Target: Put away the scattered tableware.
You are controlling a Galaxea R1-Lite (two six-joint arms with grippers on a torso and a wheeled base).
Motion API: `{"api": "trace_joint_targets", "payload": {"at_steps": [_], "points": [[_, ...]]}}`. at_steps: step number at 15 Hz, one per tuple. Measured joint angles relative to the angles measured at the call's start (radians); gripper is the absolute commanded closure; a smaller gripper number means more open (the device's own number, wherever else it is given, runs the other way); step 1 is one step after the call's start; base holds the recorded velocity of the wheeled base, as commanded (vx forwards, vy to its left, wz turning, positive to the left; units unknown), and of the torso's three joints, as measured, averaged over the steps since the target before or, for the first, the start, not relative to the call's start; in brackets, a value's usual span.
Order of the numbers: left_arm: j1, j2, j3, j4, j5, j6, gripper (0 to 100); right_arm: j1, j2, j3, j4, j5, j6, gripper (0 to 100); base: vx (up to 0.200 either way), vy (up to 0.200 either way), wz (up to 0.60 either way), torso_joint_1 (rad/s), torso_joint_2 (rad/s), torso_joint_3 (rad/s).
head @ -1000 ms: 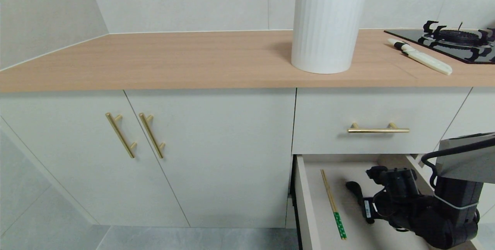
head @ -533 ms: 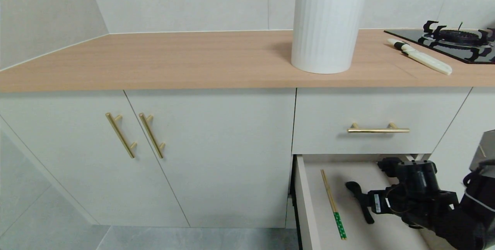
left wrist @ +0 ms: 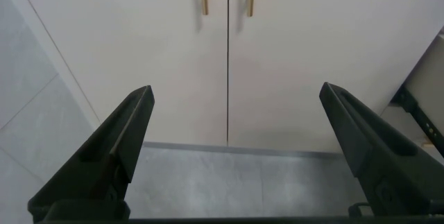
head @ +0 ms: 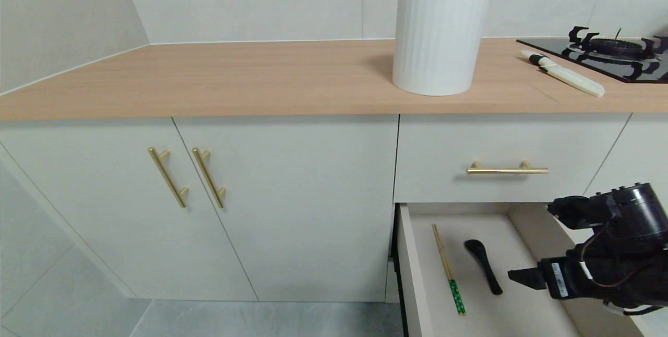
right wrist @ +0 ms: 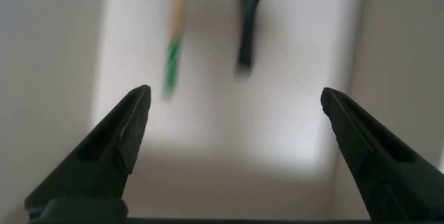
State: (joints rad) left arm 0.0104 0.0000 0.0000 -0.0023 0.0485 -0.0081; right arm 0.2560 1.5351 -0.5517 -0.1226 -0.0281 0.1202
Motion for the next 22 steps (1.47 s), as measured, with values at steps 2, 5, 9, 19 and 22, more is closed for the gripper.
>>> {"api": "trace_joint_targets", "payload": {"at_steps": [2, 5, 9, 19, 22], "points": [[0.0, 0.0, 0.0, 0.0, 0.0, 0.0, 0, 0.025, -0.127, -0.1, 0.252, 0.028, 0.01, 0, -0.2, 0.0, 0.0, 0.0, 0.0, 0.007], [0.0, 0.0, 0.0, -0.001, 0.0, 0.0, 0, 0.056, -0.226, -0.171, 0.384, 0.038, 0.013, 0, -0.067, 0.0, 0.0, 0.002, 0.0, 0.002], [0.001, 0.0, 0.0, 0.0, 0.0, 0.0, 0, 0.1, -0.24, -0.231, 0.6, 0.04, 0.018, 0, 0.0, 0.0, 0.0, 0.0, 0.0, 0.0], [0.0, 0.0, 0.0, 0.0, 0.0, 0.001, 0, 0.232, 0.105, -0.318, 0.767, 0.04, 0.246, 0, 0.0, 0.0, 0.0, 0.0, 0.0, 0.0], [0.0, 0.0, 0.0, 0.0, 0.0, 0.001, 0, 0.236, 0.159, -0.321, 0.759, 0.028, 0.253, 0, 0.0, 0.0, 0.0, 0.0, 0.0, 0.0]]}}
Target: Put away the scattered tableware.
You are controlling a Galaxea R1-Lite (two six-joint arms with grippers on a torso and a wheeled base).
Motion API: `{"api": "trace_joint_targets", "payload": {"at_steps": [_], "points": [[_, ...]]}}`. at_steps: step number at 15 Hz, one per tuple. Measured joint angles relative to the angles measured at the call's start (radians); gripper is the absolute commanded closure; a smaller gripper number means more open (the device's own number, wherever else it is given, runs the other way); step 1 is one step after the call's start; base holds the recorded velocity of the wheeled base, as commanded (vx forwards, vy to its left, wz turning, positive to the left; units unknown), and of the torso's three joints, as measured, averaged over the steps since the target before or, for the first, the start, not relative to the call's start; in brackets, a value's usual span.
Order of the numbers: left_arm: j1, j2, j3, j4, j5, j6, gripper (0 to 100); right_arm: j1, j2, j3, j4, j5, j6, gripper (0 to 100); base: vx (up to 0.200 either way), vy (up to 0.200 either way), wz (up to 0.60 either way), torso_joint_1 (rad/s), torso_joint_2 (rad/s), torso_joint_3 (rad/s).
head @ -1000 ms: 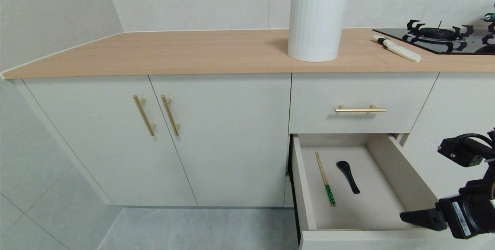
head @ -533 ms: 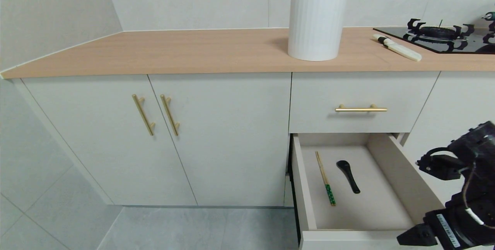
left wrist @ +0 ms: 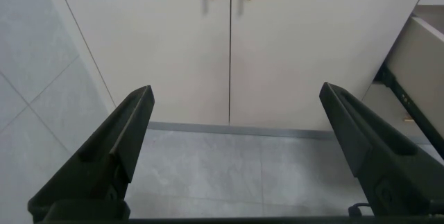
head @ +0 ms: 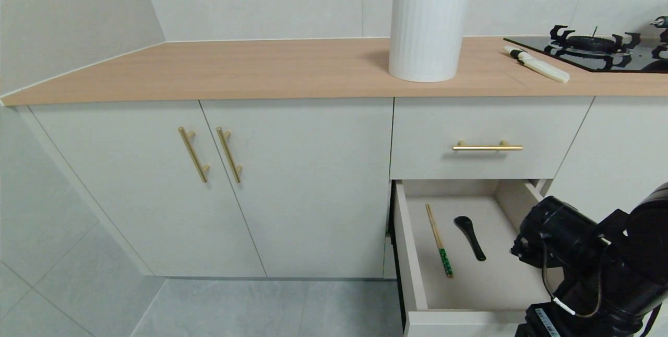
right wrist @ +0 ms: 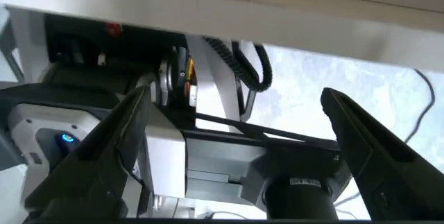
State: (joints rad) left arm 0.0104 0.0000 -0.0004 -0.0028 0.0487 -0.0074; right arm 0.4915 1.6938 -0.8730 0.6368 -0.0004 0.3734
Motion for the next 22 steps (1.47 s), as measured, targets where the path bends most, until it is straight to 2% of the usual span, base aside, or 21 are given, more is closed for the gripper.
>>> {"api": "trace_joint_targets", "payload": {"at_steps": [4, 8, 11, 16, 20, 22], "points": [[0.0, 0.0, 0.0, 0.0, 0.0, 0.0, 0, -0.013, 0.021, 0.033, -0.131, -0.128, 0.006, 0, 0.0, 0.0, 0.0, 0.0, 0.0, 0.0], [0.0, 0.0, 0.0, 0.0, 0.0, 0.0, 0, -0.014, 0.024, 0.08, -0.306, -0.179, 0.004, 0, 0.0, 0.0, 0.0, 0.0, 0.0, 0.0], [0.0, 0.0, 0.0, 0.0, 0.0, 0.0, 0, -0.035, 0.036, 0.092, -0.427, -0.191, 0.003, 0, 0.0, 0.0, 0.0, 0.0, 0.0, 0.0], [0.0, 0.0, 0.0, 0.0, 0.0, 0.0, 0, -0.118, 0.099, 0.1, -0.656, -0.206, -0.015, 0, 0.0, 0.0, 0.0, 0.0, 0.0, 0.0], [0.0, 0.0, 0.0, 0.0, 0.0, 0.0, 0, -0.174, 0.185, 0.101, -0.836, -0.207, -0.091, 0, 0.0, 0.0, 0.0, 0.0, 0.0, 0.0], [0.0, 0.0, 0.0, 0.0, 0.0, 0.0, 0, -0.187, 0.238, 0.096, -0.981, -0.207, -0.12, 0, 0.0, 0.0, 0.0, 0.0, 0.0, 0.0]]}}
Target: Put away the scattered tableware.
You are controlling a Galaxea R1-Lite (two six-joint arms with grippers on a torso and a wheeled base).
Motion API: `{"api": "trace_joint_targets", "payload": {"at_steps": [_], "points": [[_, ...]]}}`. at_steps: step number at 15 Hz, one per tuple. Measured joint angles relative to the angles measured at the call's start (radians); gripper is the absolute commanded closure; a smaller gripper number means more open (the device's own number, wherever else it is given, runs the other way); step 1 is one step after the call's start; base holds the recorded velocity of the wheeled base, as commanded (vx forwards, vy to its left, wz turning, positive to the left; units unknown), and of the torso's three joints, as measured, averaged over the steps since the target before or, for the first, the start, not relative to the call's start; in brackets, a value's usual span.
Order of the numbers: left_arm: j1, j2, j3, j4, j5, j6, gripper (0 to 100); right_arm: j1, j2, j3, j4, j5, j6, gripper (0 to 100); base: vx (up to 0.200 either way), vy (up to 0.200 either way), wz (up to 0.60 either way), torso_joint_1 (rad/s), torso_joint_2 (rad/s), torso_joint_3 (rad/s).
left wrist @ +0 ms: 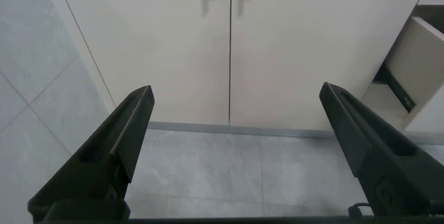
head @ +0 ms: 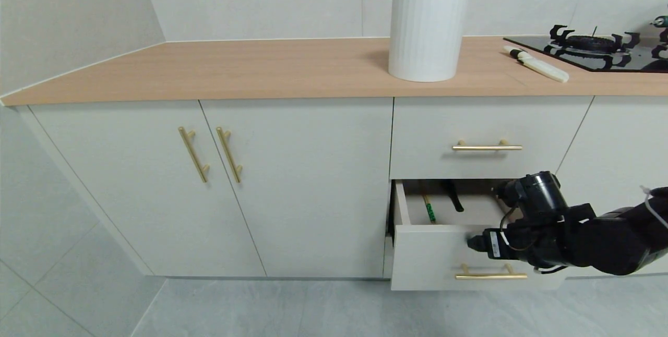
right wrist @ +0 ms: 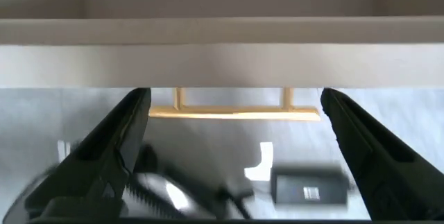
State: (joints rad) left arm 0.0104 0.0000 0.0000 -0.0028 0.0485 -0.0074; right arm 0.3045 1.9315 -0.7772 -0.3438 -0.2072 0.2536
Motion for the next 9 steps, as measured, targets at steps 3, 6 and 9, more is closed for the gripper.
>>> {"api": "trace_joint_targets", "payload": {"at_steps": [3, 6, 9], "points": [[0.0, 0.0, 0.0, 0.0, 0.0, 0.0, 0, -0.011, 0.077, -0.019, -0.215, -0.004, -0.023, 0, 0.0, 0.0, 0.0, 0.0, 0.0, 0.0], [0.0, 0.0, 0.0, 0.0, 0.0, 0.0, 0, -0.016, 0.14, -0.021, -0.36, -0.007, -0.04, 0, 0.0, 0.0, 0.0, 0.0, 0.0, 0.0], [0.0, 0.0, 0.0, 0.0, 0.0, 0.0, 0, -0.022, 0.203, -0.02, -0.485, -0.061, -0.04, 0, 0.0, 0.0, 0.0, 0.0, 0.0, 0.0]]}}
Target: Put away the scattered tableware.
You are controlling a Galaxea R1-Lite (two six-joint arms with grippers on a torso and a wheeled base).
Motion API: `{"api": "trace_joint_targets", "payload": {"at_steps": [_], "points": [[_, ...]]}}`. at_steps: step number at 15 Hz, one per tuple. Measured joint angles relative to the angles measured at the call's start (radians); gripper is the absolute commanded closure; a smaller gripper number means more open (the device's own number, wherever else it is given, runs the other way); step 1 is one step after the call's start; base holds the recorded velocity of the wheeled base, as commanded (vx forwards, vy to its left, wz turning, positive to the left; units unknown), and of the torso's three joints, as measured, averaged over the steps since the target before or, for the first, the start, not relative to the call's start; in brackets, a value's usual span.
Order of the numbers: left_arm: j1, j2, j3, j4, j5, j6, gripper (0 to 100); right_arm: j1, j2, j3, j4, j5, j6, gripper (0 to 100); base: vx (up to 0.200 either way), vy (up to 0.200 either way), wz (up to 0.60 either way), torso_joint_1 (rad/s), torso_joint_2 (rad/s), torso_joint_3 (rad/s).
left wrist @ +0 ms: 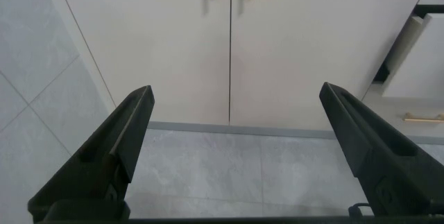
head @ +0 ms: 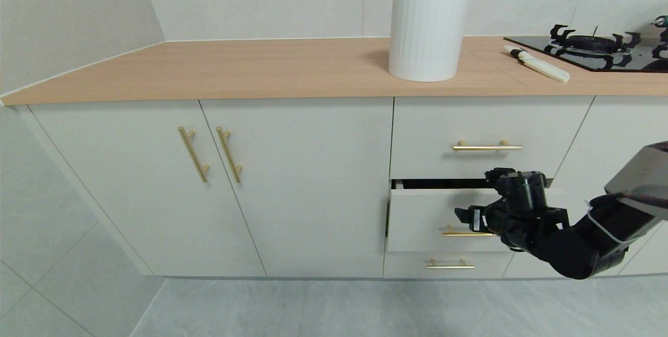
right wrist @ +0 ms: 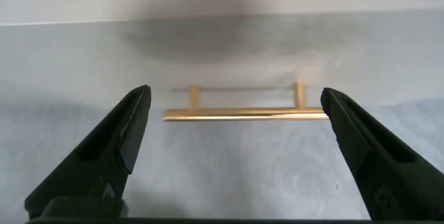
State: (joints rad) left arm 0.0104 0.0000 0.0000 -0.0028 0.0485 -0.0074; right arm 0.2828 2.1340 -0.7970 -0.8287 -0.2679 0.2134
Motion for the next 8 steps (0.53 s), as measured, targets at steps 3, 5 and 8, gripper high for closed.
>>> {"api": "trace_joint_targets", "payload": {"at_steps": [3, 5, 8], "points": [[0.0, 0.0, 0.0, 0.0, 0.0, 0.0, 0, -0.01, 0.067, -0.003, -0.147, -0.04, -0.007, 0, 0.0, 0.0, 0.0, 0.0, 0.0, 0.0], [0.0, 0.0, 0.0, 0.0, 0.0, 0.0, 0, -0.013, 0.095, -0.012, -0.166, -0.049, -0.007, 0, 0.0, 0.0, 0.0, 0.0, 0.0, 0.0], [0.0, 0.0, 0.0, 0.0, 0.0, 0.0, 0, -0.014, 0.139, -0.047, -0.225, -0.098, -0.006, 0, 0.0, 0.0, 0.0, 0.0, 0.0, 0.0]]}}
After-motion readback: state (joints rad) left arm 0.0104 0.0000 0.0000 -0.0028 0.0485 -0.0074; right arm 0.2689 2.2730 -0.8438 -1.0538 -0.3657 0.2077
